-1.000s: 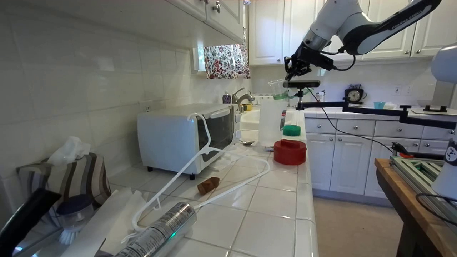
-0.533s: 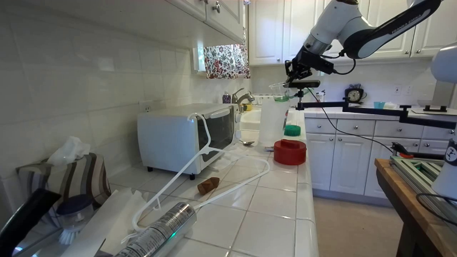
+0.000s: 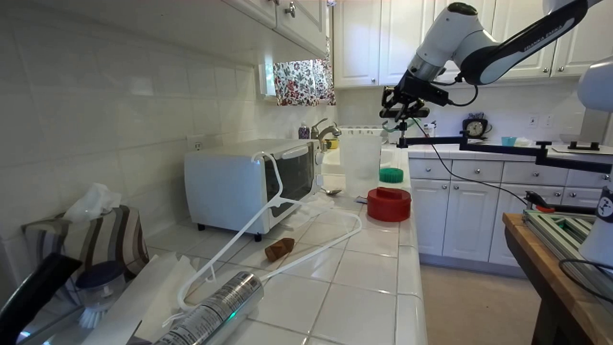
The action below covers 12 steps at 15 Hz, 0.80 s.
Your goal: Remove the red lid from the clear jug then place the clear cup in the jug.
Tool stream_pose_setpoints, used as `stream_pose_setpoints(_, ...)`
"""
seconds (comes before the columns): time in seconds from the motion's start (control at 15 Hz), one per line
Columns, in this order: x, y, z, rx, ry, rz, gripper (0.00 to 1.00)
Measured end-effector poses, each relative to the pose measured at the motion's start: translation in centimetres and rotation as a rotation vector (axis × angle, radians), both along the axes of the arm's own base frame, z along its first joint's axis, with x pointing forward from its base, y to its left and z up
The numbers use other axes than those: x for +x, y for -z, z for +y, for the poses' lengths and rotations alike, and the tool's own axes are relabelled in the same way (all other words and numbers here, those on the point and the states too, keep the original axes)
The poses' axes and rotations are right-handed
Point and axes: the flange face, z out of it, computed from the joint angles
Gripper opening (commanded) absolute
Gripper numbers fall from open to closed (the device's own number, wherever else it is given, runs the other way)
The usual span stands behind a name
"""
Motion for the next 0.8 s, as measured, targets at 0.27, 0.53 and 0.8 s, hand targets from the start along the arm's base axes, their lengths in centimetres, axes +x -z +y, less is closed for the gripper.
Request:
stream_pose_setpoints(0.27,0.1,0.3,0.0,0.005,0.000,0.004,1.00)
stream_pose_setpoints(0.53,0.5,0.2,0.8,0.024,-0.017,0.006,1.00)
stream_pose_setpoints(0.8,2.7,-1.5,5.1,0.140,-0.179,-0.024,1.00)
